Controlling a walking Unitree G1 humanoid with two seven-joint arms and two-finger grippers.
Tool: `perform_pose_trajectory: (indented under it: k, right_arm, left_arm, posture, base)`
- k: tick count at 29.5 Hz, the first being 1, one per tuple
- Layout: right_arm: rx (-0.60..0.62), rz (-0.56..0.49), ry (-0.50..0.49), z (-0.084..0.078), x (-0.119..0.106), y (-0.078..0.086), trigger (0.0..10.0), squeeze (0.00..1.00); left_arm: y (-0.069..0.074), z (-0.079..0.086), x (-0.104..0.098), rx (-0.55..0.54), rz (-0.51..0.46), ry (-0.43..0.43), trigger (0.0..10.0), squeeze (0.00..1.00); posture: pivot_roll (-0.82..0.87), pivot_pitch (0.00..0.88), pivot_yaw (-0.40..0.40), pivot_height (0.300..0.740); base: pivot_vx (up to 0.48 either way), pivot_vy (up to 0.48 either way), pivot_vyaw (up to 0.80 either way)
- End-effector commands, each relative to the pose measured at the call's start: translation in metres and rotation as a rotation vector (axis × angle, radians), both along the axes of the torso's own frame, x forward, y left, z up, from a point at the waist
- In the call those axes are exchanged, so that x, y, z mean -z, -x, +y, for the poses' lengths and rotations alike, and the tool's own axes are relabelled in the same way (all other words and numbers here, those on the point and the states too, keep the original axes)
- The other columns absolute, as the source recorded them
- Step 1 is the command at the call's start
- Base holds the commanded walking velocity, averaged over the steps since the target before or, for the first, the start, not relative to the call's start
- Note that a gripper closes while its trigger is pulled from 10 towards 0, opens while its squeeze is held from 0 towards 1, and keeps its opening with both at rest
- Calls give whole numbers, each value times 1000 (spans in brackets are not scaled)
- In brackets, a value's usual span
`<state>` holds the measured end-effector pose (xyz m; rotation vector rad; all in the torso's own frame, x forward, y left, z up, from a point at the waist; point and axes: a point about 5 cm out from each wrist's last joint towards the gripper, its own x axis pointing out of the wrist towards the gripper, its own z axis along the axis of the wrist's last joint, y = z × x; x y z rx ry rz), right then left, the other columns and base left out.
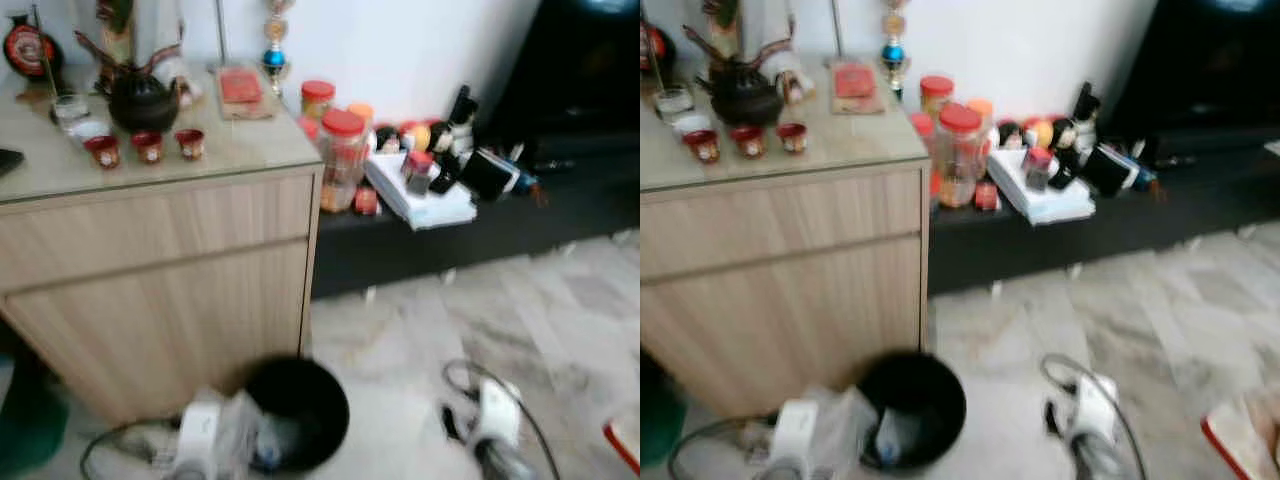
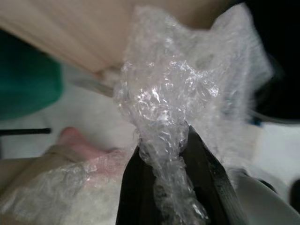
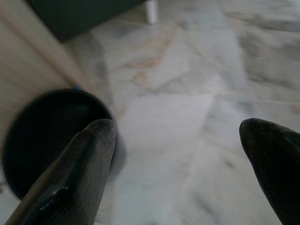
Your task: Picking trash to rubbish bin
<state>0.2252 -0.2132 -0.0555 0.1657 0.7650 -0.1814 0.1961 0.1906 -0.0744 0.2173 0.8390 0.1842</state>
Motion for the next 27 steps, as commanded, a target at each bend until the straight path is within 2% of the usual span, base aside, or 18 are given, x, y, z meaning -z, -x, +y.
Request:
perform_pose_trajectory:
  k: [1, 5, 11, 14, 16, 18, 23, 27]
  right_arm:
    - [-3, 36, 34, -11, 4, 9, 10000, 0]
    - [-10, 34, 39, -11, 3, 8, 10000, 0]
    - [-91, 8, 98, -10, -4, -3, 10000, 0]
    - [-138, -29, 125, -12, -14, -15, 10000, 0]
    - [-205, -82, 131, -8, -24, -30, 10000, 0]
    - [-223, -101, 126, -6, -28, -35, 10000, 0]
    - [-366, -126, 189, 6, -40, -53, 10000, 0]
    - [-488, -160, 172, 24, -51, -68, 10000, 0]
  left_arm:
    - [-7, -13, -2, 46, -20, 6, 10000, 0]
    - [-11, -14, -5, 58, -34, 5, 10000, 0]
    - [-28, -20, -15, 89, -103, 38, 10000, 0]
    - [-43, -27, -25, 119, -157, 70, 10000, 0]
    - [-56, -38, -34, 153, -202, 142, 10000, 0]
    - [-61, -42, -37, 175, -216, 156, 10000, 0]
    - [-75, -56, -48, 235, -255, 227, 10000, 0]
    - [-81, -65, -53, 259, -255, 290, 10000, 0]
  posture:
    - [8, 0, -66, 740]
    - [13, 0, -72, 740]
    - [10, 9, -72, 740]
    - [18, 32, -74, 740]
    - [13, 37, -72, 740]
    - [13, 37, -72, 740]
    - [4, 49, -71, 740]
    - [-2, 63, -72, 740]
  base:
    - [315, 0, 0]
    - [319, 0, 0]
    - [321, 0, 0]
    - [304, 0, 0]
    - [0, 0, 0]
    - [0, 0, 0]
    - [0, 0, 0]
    - [0, 0, 0]
